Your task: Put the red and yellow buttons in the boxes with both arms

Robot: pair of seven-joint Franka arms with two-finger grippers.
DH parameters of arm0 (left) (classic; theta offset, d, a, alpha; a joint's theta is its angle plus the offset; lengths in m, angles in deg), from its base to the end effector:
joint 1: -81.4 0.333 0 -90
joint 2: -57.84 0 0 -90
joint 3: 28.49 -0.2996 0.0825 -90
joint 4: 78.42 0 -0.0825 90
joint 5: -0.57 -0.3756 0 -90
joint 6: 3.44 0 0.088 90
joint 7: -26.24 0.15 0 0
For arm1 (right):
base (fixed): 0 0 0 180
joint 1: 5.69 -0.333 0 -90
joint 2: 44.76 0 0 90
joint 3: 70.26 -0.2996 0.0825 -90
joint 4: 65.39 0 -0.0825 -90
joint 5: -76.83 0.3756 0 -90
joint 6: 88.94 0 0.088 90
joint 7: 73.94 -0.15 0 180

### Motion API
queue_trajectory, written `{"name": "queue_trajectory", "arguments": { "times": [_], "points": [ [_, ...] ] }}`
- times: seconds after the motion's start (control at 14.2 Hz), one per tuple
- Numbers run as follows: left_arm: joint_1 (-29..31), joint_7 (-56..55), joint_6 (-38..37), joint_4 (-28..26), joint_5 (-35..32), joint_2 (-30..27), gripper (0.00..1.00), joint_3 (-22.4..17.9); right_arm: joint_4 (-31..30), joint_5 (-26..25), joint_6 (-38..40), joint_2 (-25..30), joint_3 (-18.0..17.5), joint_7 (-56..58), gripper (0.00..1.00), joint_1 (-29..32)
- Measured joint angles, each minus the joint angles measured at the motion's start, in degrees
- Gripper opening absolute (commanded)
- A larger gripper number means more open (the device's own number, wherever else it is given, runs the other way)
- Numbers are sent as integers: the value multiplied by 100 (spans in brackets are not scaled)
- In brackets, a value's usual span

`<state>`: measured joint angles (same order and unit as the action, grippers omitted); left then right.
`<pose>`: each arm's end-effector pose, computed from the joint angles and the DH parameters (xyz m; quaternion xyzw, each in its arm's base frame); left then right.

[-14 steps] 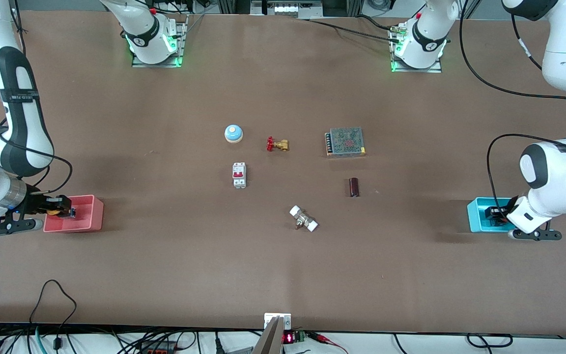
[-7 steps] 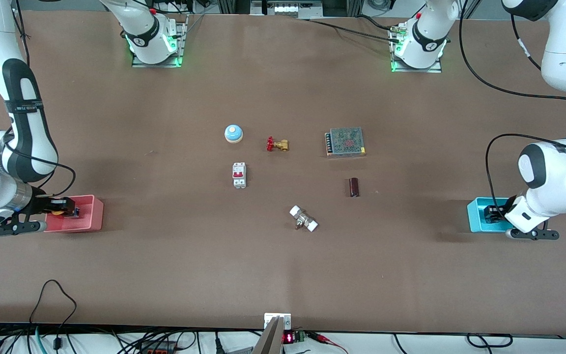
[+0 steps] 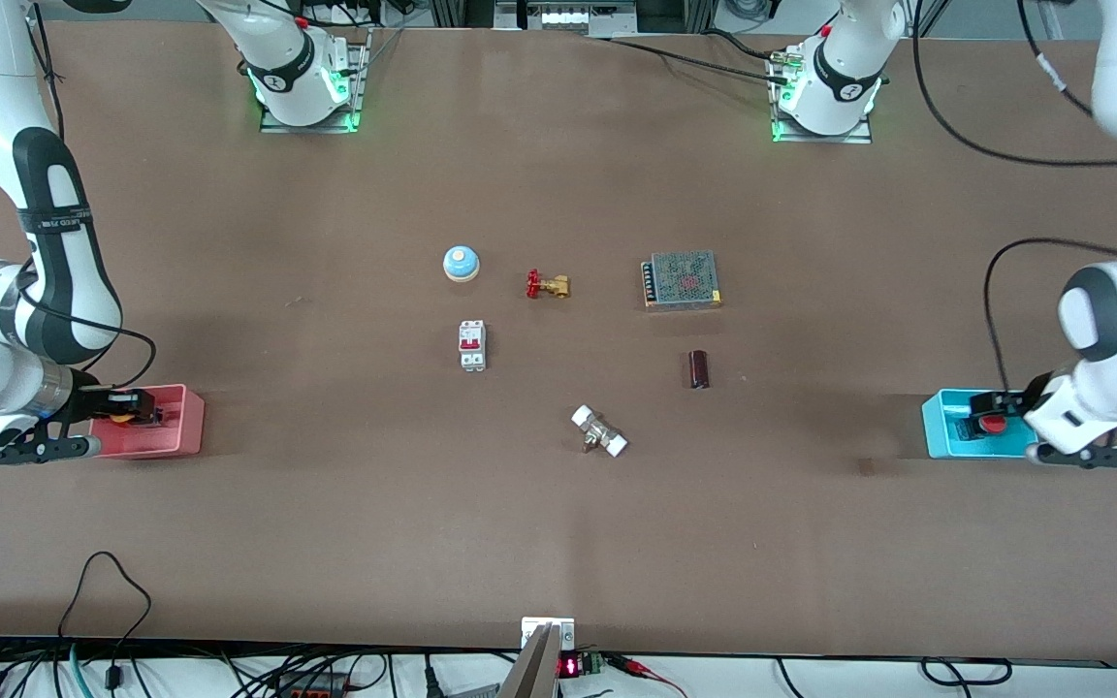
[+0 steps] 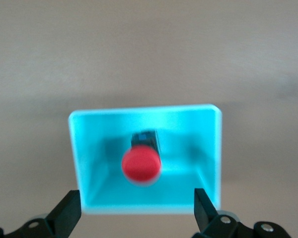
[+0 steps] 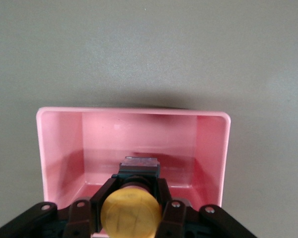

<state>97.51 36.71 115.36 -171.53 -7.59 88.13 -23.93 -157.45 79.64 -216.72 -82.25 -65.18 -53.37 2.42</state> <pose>0.6408 0.1480 0.2568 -0.9982 0.0227 0.0459 0.0326 0.6576 -0.1460 0.1937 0.9982 0.0578 -0.0157 0.0035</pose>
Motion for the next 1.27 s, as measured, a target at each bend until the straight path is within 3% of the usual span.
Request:
{"name": "queue_trajectory", "arguments": {
  "times": [0.42, 0.63, 0.85, 1.06, 1.27],
  "points": [
    [-43, -245, -2736, 1004, 3, -1021, 100, 837, 0, 1, -4, -24, 1, 0, 72, 0],
    [-52, -364, -2979, 1191, -1, -1304, 100, 1177, 4, 1, -9, -24, 1, 0, 100, -1],
    [-72, -477, -2985, 1211, -1, -1439, 100, 1327, 89, 1, -6, 8, 1, 1, 100, -6],
    [-372, -859, -2723, 1231, 74, -1544, 100, 1071, 163, 1, 324, 286, -2, 2, 100, -29],
    [-1221, -1022, -2602, 759, 840, -2281, 100, -35, 208, 1, 980, 790, -37, 6, 100, -138]
  ]
}}
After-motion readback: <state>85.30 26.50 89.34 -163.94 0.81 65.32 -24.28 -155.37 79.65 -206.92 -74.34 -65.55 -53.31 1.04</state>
